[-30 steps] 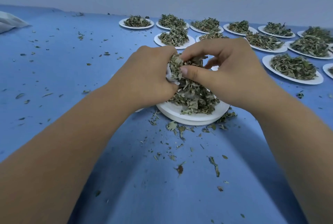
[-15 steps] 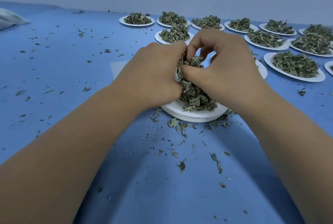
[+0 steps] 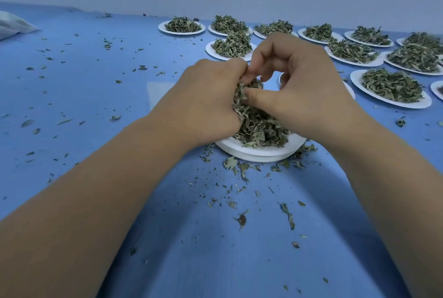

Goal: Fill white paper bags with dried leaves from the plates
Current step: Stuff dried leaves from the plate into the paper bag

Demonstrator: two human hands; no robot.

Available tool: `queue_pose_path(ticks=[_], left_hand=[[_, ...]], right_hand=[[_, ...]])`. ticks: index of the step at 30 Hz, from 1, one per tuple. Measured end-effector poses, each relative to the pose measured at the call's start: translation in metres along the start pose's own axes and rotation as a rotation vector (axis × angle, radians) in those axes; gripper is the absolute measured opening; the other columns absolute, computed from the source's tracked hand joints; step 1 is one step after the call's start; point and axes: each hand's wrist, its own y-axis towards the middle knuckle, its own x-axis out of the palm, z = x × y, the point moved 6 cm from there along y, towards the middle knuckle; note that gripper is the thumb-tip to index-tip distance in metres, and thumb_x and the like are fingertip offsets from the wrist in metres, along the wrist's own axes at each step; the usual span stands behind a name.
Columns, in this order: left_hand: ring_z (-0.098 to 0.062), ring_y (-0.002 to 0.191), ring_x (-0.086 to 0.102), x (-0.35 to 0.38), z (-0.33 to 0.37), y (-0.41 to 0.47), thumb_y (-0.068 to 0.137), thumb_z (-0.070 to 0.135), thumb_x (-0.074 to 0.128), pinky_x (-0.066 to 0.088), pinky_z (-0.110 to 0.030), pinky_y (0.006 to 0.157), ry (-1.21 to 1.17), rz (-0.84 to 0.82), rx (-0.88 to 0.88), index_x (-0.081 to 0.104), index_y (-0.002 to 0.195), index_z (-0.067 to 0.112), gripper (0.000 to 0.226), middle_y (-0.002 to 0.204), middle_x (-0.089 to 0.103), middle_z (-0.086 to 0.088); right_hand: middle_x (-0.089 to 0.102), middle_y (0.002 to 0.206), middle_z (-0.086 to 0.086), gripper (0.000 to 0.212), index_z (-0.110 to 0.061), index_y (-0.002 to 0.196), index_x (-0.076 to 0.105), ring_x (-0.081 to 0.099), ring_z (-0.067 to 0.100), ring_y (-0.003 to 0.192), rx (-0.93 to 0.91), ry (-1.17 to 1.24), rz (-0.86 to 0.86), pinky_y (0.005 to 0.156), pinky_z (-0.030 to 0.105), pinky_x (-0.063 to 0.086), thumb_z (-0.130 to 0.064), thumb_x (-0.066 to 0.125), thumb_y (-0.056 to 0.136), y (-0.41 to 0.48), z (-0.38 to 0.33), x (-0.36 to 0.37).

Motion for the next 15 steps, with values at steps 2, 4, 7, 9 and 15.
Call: queue_pose_path(ticks=[2, 4, 7, 9, 15], left_hand=[[-0.018, 0.064, 0.049, 0.001, 0.003, 0.0, 0.062, 0.012, 0.064, 0.033, -0.029, 0.05, 0.006, -0.012, 0.013, 0.055, 0.106, 0.022, 0.046, 0.067, 0.047, 0.01], [-0.02, 0.068, 0.05, 0.0, 0.005, -0.001, 0.063, 0.012, 0.065, 0.037, -0.029, 0.053, 0.0, -0.021, 0.027, 0.056, 0.117, 0.022, 0.056, 0.073, 0.05, 0.01], [-0.011, 0.068, 0.048, -0.007, 0.011, -0.002, 0.062, 0.01, 0.066, 0.034, -0.026, 0.054, -0.057, 0.027, 0.109, 0.056, 0.117, 0.024, 0.058, 0.078, 0.049, 0.012], [-0.014, 0.087, 0.051, -0.011, 0.013, -0.002, 0.058, 0.012, 0.067, 0.037, -0.029, 0.065, -0.094, 0.057, 0.17, 0.056, 0.117, 0.026, 0.062, 0.093, 0.05, 0.01], [-0.004, 0.109, 0.05, -0.012, 0.012, -0.005, 0.06, 0.002, 0.064, 0.042, -0.018, 0.088, -0.268, 0.123, 0.151, 0.058, 0.116, 0.023, 0.06, 0.112, 0.055, 0.012]], right_hand=[[0.068, 0.088, -0.009, 0.031, -0.018, 0.091, 0.054, 0.06, 0.005, 0.083, 0.052, -0.025, 0.031, 0.064, 0.011, 0.038, -0.015, 0.077, 0.071, 0.0, 0.006, 0.001], [0.064, 0.102, -0.011, 0.037, -0.023, 0.097, 0.053, 0.062, 0.004, 0.097, 0.14, -0.07, 0.034, 0.069, 0.019, 0.044, -0.026, 0.078, 0.07, 0.0, 0.014, 0.0], [0.07, 0.106, -0.012, 0.038, -0.036, 0.101, 0.054, 0.065, 0.002, 0.086, 0.242, 0.066, -0.07, 0.072, 0.025, 0.051, -0.034, 0.078, 0.071, 0.0, 0.023, 0.004], [0.075, 0.095, -0.007, 0.037, -0.037, 0.102, 0.059, 0.059, 0.008, 0.071, 0.252, 0.173, -0.118, 0.064, 0.028, 0.05, -0.029, 0.077, 0.071, 0.0, 0.022, 0.007], [0.07, 0.11, 0.01, 0.066, -0.034, 0.115, 0.066, 0.065, 0.021, 0.112, 0.34, 0.381, -0.071, 0.103, 0.054, 0.051, -0.036, 0.087, 0.053, 0.001, 0.031, 0.007]])
